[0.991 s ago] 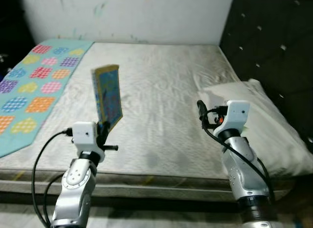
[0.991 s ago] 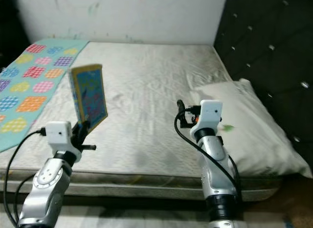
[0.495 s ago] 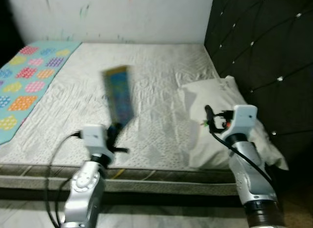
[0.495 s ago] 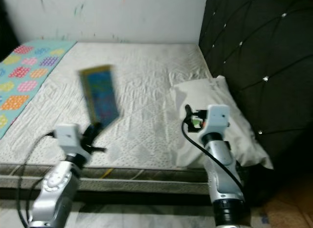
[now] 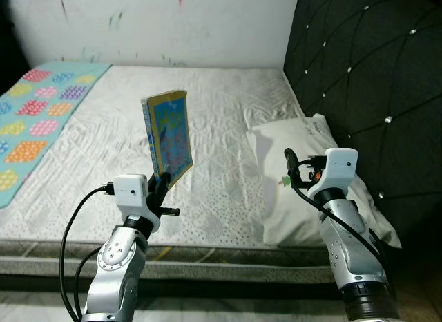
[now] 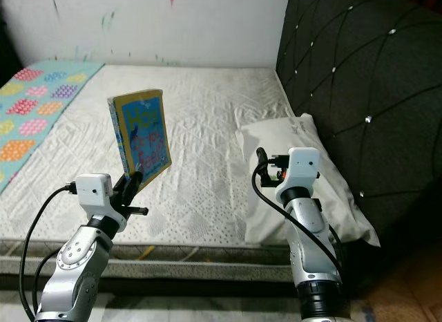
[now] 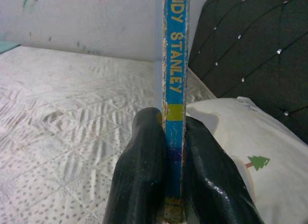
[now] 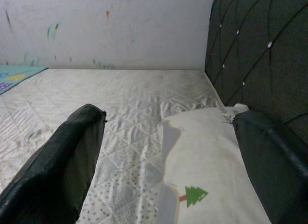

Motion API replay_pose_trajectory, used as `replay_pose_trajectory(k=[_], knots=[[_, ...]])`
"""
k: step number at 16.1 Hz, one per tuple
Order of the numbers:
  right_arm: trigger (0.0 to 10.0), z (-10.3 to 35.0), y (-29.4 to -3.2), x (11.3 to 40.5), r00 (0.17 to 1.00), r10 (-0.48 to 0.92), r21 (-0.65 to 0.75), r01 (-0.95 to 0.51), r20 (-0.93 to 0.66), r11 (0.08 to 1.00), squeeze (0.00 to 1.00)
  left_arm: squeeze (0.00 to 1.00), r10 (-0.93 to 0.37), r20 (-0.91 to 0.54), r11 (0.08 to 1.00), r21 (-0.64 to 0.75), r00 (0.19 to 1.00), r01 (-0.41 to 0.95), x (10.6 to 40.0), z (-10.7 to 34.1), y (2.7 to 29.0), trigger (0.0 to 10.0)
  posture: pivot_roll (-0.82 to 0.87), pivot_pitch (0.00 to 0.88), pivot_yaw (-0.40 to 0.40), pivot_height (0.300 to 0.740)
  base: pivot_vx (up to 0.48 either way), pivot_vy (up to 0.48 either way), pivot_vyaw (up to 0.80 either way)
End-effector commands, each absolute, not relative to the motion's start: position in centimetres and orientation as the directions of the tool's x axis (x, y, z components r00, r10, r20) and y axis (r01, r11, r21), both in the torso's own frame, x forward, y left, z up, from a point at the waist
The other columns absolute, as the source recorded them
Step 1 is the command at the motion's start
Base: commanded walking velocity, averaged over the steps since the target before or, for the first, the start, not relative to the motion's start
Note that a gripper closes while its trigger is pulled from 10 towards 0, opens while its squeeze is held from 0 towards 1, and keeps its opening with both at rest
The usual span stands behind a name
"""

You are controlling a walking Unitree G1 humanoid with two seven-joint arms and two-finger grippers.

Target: Clean up the room

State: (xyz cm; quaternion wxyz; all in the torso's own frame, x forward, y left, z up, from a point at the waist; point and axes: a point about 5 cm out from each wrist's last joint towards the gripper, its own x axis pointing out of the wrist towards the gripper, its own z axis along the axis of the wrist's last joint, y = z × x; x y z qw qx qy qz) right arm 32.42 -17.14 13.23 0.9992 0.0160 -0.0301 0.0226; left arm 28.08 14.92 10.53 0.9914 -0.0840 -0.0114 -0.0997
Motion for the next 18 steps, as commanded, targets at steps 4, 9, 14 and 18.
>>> replay_pose_trajectory(k=[4, 9, 14, 18], knots=[[10.0, 13.61, -17.08, 32.59, 0.996, 0.044, 0.027, -0.047, 0.076, 0.999, 0.0, 0.0, -0.205, 0.097, 0.964, -0.152, 0.974, 0.218, 28.18, 11.69, 14.87, 10.0, -0.05, 0.029, 0.01, 0.74, 0.293, 0.0, 0.0], [10.0, 13.61, -17.14, 32.62, 0.996, 0.043, 0.025, -0.045, 0.076, 0.999, 0.0, 0.0, -0.209, 0.094, 0.963, -0.151, 0.973, 0.222, 28.13, 11.6, 14.78, 10.0, -0.05, 0.029, 0.01, 0.74, 0.311, 0.0, 0.0], [10.0, 13.31, -17.39, 32.49, 0.997, 0.037, 0.018, -0.038, 0.069, 0.999, 0.0, 0.0, -0.218, 0.099, 0.962, -0.145, 0.971, 0.23, 28.23, 11.72, 14.62, 10.0, -0.06, 0.029, 0.013, 0.74, 0.338, 0.0, 0.0], [10.0, 13.15, -17.45, 32.45, 0.997, 0.036, 0.017, -0.037, 0.065, 0.999, 0.0, 0.0, -0.217, 0.099, 0.962, -0.148, 0.971, 0.23, 28.22, 11.7, 14.64, 10.0, -0.06, 0.028, 0.014, 0.74, 0.359, 0.0, 0.0]])
